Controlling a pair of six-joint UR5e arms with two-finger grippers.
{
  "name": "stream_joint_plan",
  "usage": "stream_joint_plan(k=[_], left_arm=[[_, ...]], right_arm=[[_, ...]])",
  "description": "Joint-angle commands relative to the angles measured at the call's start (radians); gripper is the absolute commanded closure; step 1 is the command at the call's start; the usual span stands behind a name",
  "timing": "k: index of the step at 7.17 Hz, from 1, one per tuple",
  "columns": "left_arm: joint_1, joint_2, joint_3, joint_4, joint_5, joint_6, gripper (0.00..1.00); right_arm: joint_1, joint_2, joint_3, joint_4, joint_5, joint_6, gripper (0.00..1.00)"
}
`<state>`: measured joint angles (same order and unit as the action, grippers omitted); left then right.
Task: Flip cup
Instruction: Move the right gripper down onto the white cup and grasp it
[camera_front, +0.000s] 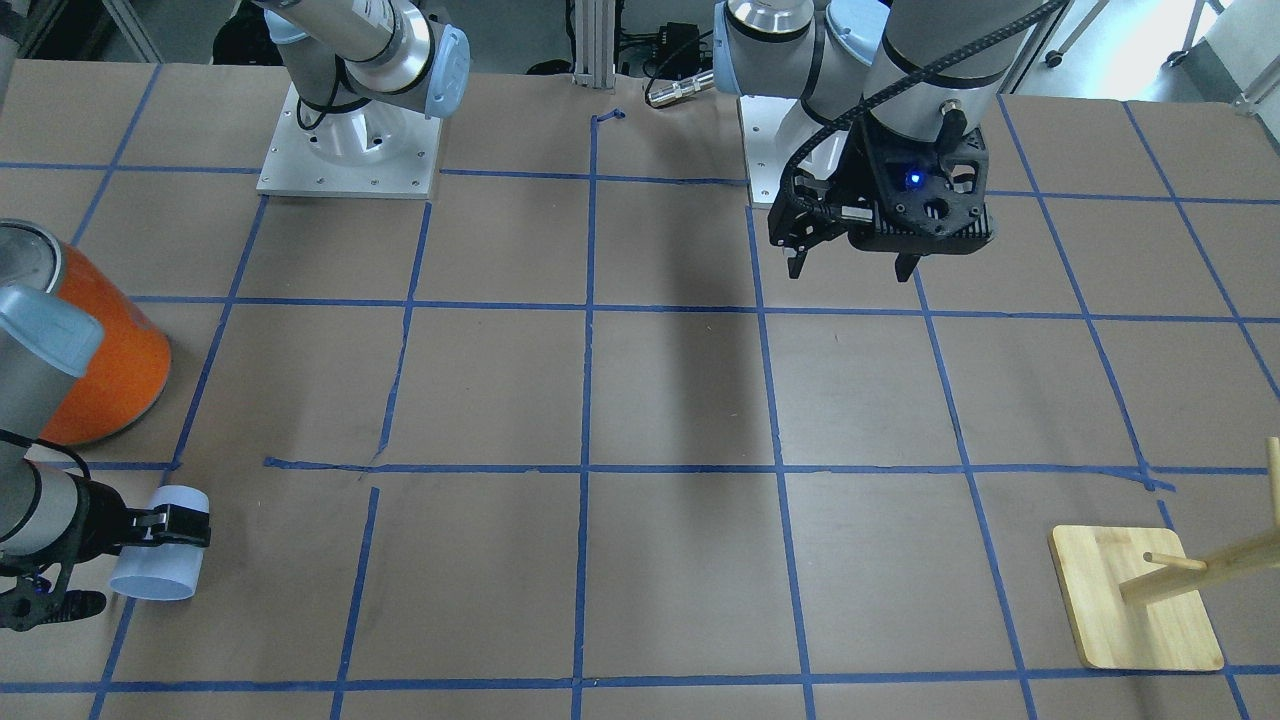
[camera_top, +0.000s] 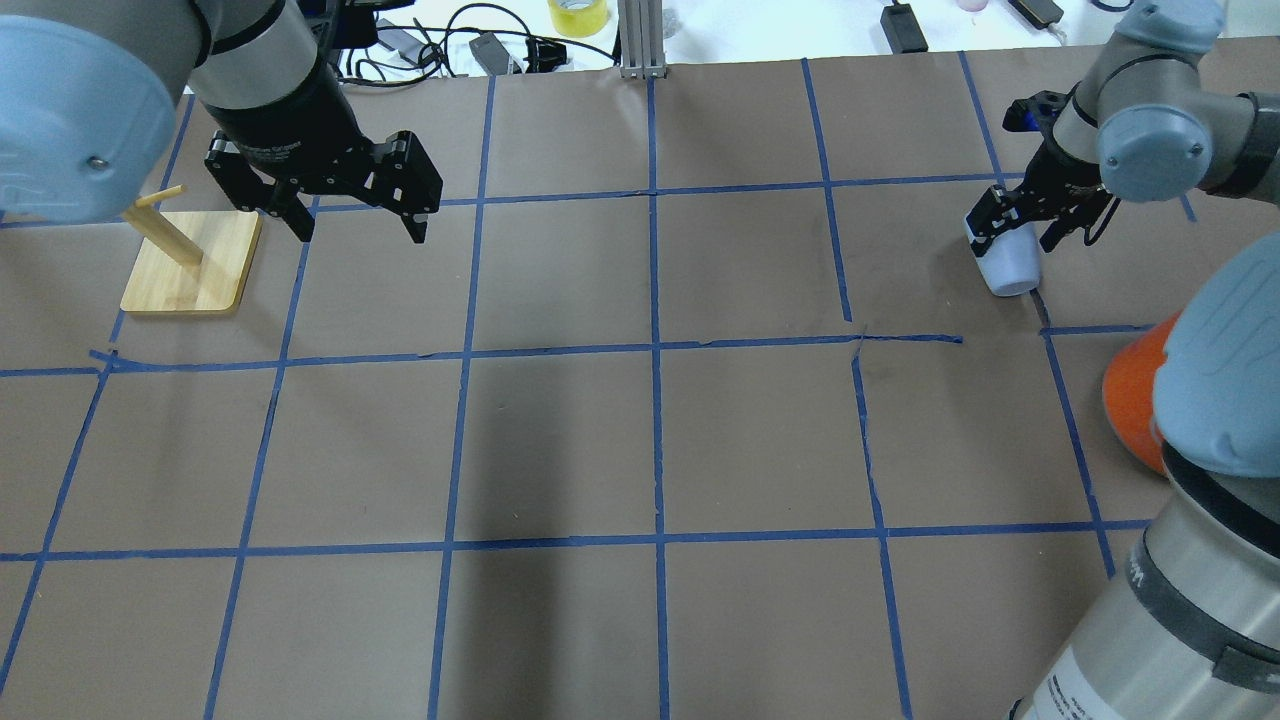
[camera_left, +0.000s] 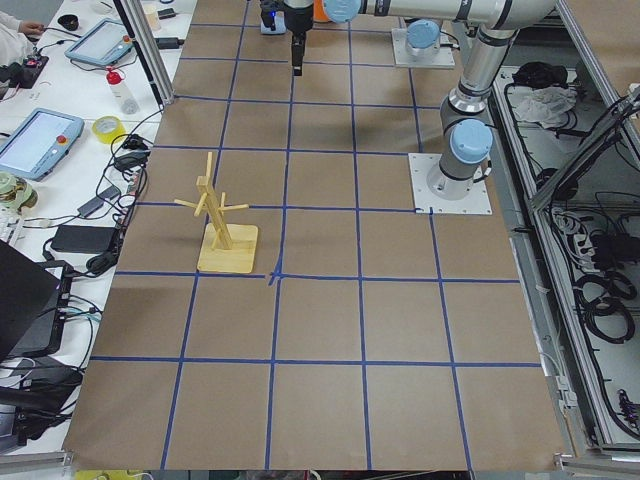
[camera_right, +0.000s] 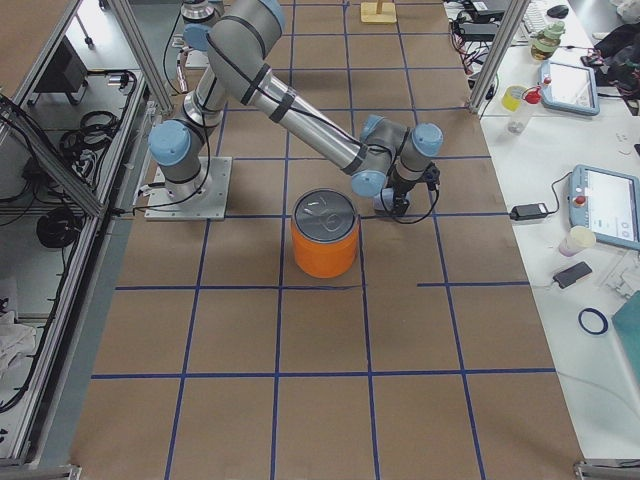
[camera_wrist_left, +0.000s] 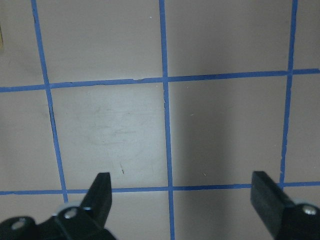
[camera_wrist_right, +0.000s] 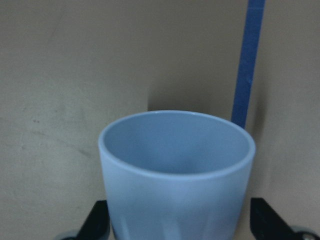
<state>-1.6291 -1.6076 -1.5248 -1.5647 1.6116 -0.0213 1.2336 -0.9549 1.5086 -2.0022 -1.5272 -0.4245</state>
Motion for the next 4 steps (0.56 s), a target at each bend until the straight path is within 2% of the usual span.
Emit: stream_joint_plan(k=[1, 3, 4], left_arm=[[0.000, 0.000, 0.000, 0.000, 0.001, 0.000, 0.00], [0.000, 0.000, 0.000, 0.000, 0.001, 0.003, 0.00], [0.000, 0.000, 0.000, 0.000, 0.001, 0.001, 0.00]], right_arm=[[0.001, 0.004, -0.001, -0.010, 0.028, -0.002, 0.32], [0.015, -0.020, -0.014, -0.009, 0.030, -0.005, 0.51], [0.059, -0.063, -0.008, -0.006, 0.029, -0.023, 0.51]])
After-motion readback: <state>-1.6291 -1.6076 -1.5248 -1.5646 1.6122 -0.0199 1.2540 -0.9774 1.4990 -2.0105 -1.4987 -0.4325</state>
